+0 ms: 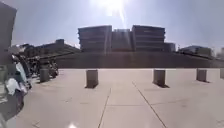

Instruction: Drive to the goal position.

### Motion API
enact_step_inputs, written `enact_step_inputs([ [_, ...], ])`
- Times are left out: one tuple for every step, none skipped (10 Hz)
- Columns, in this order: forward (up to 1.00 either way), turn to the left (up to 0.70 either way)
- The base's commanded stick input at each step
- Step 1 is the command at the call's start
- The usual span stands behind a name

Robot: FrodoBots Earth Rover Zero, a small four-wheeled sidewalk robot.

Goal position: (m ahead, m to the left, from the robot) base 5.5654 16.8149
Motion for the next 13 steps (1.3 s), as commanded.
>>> enact_step_inputs([
  [1.0, 0.0],
  [1.0, 0.0],
  [1.0, -0.01],
  [1.0, -0.14],
  [1.0, -0.15],
  [1.0, -0.07],
  [1.0, 0.0],
  [1.0, 0.0],
  [1.0, 0.0],
  [1.0, -0.09],
  [1.0, -0.24],
  [1.0, -0.31],
  [1.0, 0.0],
])
